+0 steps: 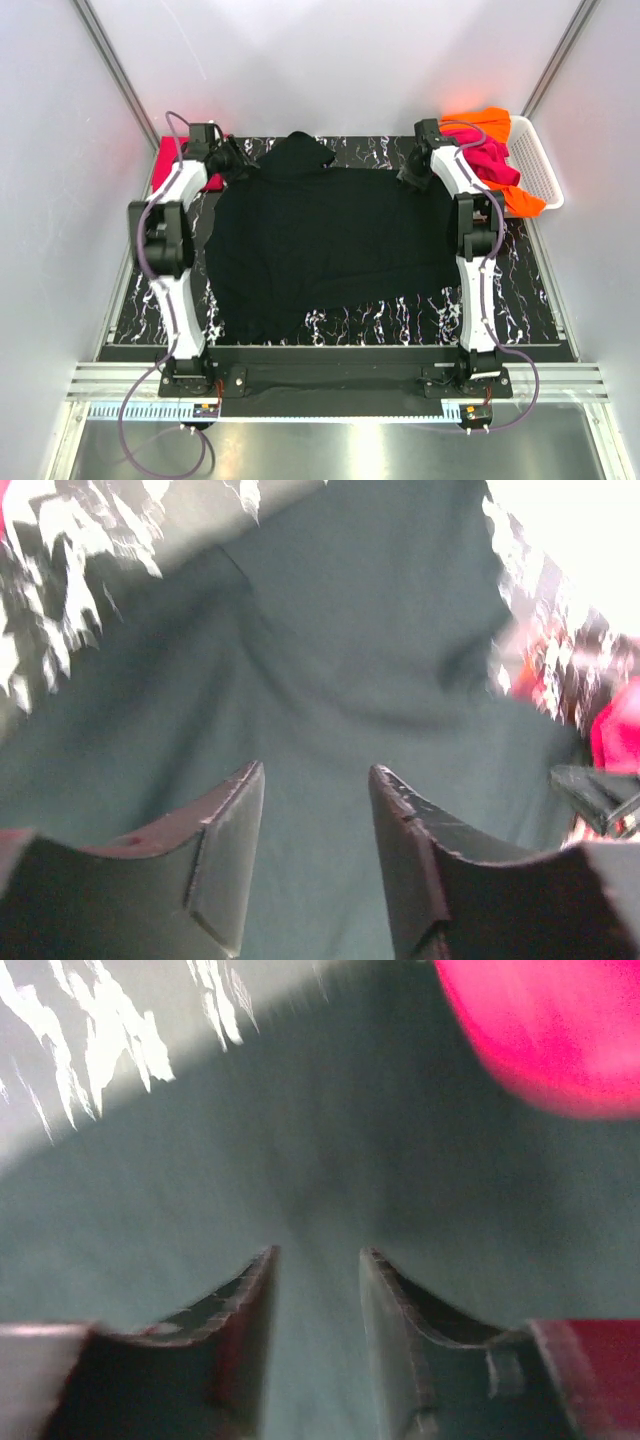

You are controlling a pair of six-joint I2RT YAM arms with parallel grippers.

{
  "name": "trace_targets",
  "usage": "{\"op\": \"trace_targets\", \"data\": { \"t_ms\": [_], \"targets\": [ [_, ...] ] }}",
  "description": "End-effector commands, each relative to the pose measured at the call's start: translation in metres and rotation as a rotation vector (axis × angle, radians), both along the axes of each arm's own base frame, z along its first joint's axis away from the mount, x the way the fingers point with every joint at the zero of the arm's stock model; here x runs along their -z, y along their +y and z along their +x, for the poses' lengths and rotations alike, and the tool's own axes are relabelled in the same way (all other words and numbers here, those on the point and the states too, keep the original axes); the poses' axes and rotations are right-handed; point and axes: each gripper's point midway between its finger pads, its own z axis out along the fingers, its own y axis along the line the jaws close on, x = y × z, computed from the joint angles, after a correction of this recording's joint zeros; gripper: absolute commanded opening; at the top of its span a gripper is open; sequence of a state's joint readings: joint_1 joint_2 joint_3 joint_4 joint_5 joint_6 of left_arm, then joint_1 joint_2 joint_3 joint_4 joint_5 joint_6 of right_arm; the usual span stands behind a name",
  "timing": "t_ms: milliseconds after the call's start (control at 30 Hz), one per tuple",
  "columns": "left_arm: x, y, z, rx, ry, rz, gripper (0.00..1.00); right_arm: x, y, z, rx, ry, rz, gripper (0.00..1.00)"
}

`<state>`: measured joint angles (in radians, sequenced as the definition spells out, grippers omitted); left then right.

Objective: Fold and stack the t-shirts
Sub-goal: Flatten the tshirt out

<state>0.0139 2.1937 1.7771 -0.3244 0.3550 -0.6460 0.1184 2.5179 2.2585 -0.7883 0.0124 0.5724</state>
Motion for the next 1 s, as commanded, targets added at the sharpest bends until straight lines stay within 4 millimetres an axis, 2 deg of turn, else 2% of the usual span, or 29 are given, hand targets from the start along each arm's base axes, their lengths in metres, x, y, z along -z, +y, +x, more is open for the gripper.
{"op": "trace_targets", "data": {
  "t_ms": [0, 33, 67, 100, 133, 167, 200, 233, 267, 300, 333, 367, 400, 433, 467, 500, 533, 600, 633, 667, 700, 800, 967],
  "targets": [
    [-0.104, -0.016, -0.049, 0.083, -0.188, 0.101, 0.55, -0.086, 0.023, -0.037, -0.106, -0.059, -0.015, 0.52],
    [-0.104, -0.022, -0.064, 0.112, -0.181, 0.116, 0.56, -0.107, 0.027, -0.046, -0.135, -0.091, -0.023, 0.56],
    [-0.087, -0.023, -0.091, 0.128, -0.113, 0.123, 0.57, -0.113, 0.036, -0.056, -0.172, -0.09, -0.006, 0.6],
    [-0.086, -0.024, -0.107, 0.14, -0.099, 0.127, 0.57, -0.104, 0.042, -0.072, -0.201, -0.05, 0.0, 0.63],
    [-0.108, -0.023, -0.128, 0.148, -0.141, 0.133, 0.57, -0.12, 0.058, -0.085, -0.26, -0.074, 0.017, 0.68],
    [-0.083, -0.022, -0.157, 0.155, -0.057, 0.13, 0.57, -0.123, 0.072, -0.099, -0.311, -0.062, 0.057, 0.69],
    [-0.079, -0.022, -0.175, 0.159, -0.038, 0.127, 0.57, -0.113, 0.083, -0.117, -0.355, -0.028, 0.078, 0.71],
    [-0.08, -0.022, -0.192, 0.165, -0.036, 0.124, 0.56, -0.123, 0.109, -0.137, -0.448, -0.045, 0.109, 0.72],
    [-0.076, -0.021, -0.223, 0.17, -0.016, 0.118, 0.56, -0.113, 0.131, -0.163, -0.532, 0.009, 0.193, 0.72],
    [-0.076, -0.021, -0.239, 0.167, -0.014, 0.111, 0.56, -0.114, 0.149, -0.178, -0.594, 0.014, 0.237, 0.72],
    [-0.057, -0.023, -0.261, 0.165, 0.041, 0.086, 0.56, -0.122, 0.166, -0.196, -0.654, 0.014, 0.294, 0.73],
    [-0.066, -0.029, -0.28, 0.183, 0.023, 0.045, 0.56, -0.109, 0.183, -0.226, -0.709, 0.07, 0.308, 0.72],
    [-0.059, -0.033, -0.293, 0.188, 0.052, 0.008, 0.55, -0.109, 0.194, -0.234, -0.74, 0.051, 0.333, 0.72],
    [-0.047, -0.044, -0.316, 0.205, 0.107, -0.075, 0.54, -0.109, 0.214, -0.257, -0.793, 0.047, 0.398, 0.72],
    [-0.04, -0.048, -0.327, 0.204, 0.136, -0.1, 0.53, -0.106, 0.219, -0.275, -0.808, 0.091, 0.437, 0.71],
    [-0.032, -0.051, -0.336, 0.202, 0.16, -0.109, 0.53, -0.11, 0.232, -0.278, -0.839, 0.05, 0.488, 0.69],
    [-0.016, -0.055, -0.352, 0.196, 0.212, -0.12, 0.53, -0.114, 0.242, -0.292, -0.85, 0.079, 0.564, 0.66],
    [-0.01, -0.055, -0.363, 0.178, 0.209, -0.111, 0.52, -0.105, 0.26, -0.315, -0.892, 0.116, 0.608, 0.54],
    [0.0, -0.058, -0.372, 0.183, 0.235, -0.107, 0.49, -0.1, 0.266, -0.324, -0.901, 0.156, 0.632, 0.49],
    [0.005, -0.056, -0.377, 0.175, 0.252, -0.091, 0.47, -0.097, 0.271, -0.331, -0.911, 0.178, 0.64, 0.39],
    [0.009, -0.058, -0.382, 0.181, 0.262, -0.076, 0.45, -0.094, 0.278, -0.342, -0.927, 0.208, 0.646, 0.38],
    [0.022, -0.051, -0.385, 0.153, 0.284, -0.006, 0.45, -0.086, 0.288, -0.355, -0.933, 0.248, 0.648, 0.37],
    [0.047, -0.047, -0.384, 0.149, 0.345, 0.083, 0.5, -0.079, 0.287, -0.366, -0.914, 0.271, 0.642, 0.38]
  ]
}}
